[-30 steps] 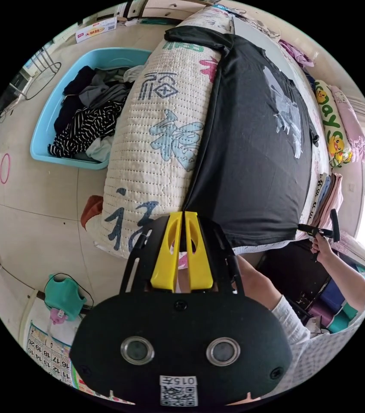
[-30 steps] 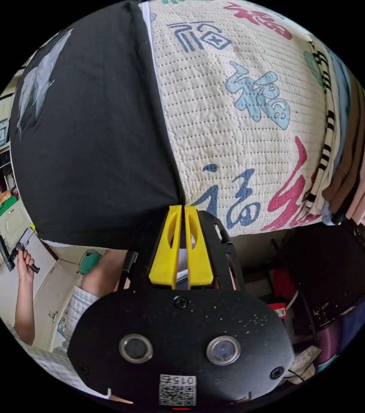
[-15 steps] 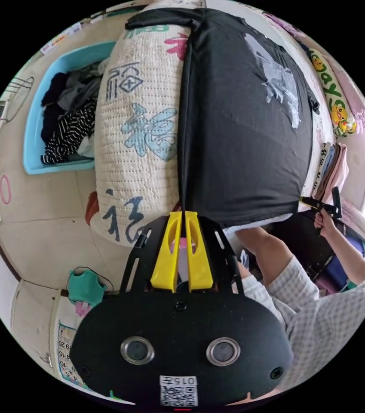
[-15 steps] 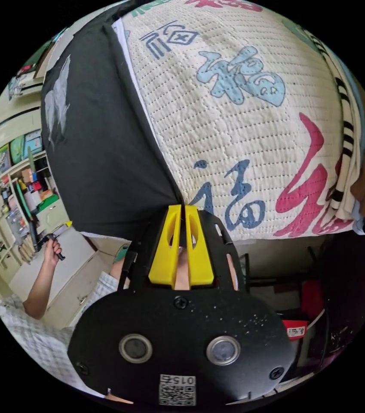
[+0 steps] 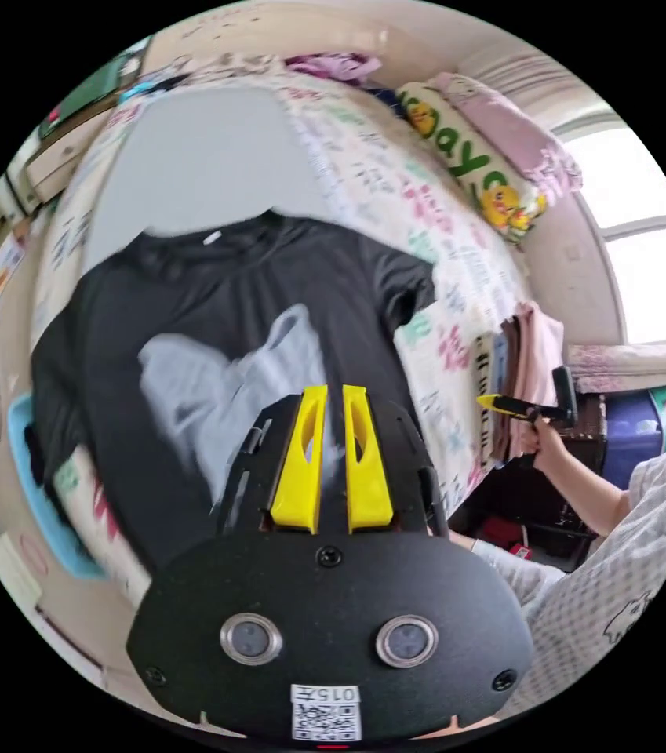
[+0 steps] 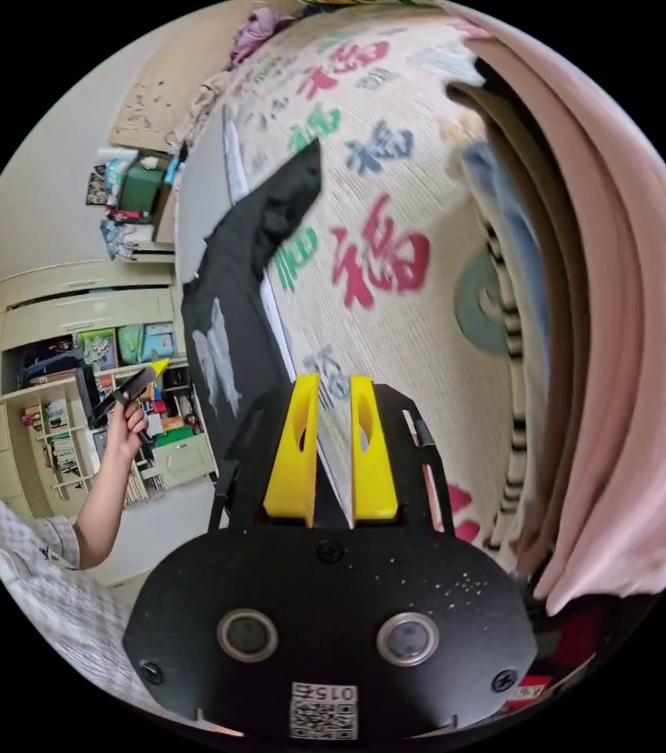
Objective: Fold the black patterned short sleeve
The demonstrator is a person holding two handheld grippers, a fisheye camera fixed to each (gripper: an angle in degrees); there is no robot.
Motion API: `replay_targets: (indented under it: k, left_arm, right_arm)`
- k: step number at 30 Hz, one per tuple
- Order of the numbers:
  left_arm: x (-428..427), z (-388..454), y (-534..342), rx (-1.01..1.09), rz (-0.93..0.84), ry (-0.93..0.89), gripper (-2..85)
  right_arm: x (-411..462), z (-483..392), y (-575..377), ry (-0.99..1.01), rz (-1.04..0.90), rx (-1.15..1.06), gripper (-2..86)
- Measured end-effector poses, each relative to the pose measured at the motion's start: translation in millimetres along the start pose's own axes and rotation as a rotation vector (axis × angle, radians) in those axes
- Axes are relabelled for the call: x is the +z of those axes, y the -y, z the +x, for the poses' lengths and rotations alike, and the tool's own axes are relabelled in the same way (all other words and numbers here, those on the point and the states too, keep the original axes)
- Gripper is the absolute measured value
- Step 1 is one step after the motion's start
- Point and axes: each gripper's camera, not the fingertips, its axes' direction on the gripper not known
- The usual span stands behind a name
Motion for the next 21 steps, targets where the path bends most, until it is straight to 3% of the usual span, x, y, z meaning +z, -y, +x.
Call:
replay_targets:
  k: [3,8,13,16,21]
  left_arm:
    - [51,58,114,0.12,0.037,-0.118,6.1]
    - [160,158,259,0.311,-0.133,-0.125,7.9]
    - [250,204,299,0.406,-0.355,-0.003,8.6]
    - [268,208,303,0.43,-0.351,0.092,4.8]
    - [273,196,309,0.406,-0.365,0.001,0.8]
  right_arm:
    - [12,-23,40,0.026,0.1,-0.129,8.6]
    - [46,-45,73,0.024,0.167,-0.235,9.5]
    - [61,-18,79,0.051,0.173,-0.191,9.6]
    - [62,-3,83,0.044,0.182,-0.166,9.9]
    - [63,-12,102,-0.006,0.225,-0.179,11.1]
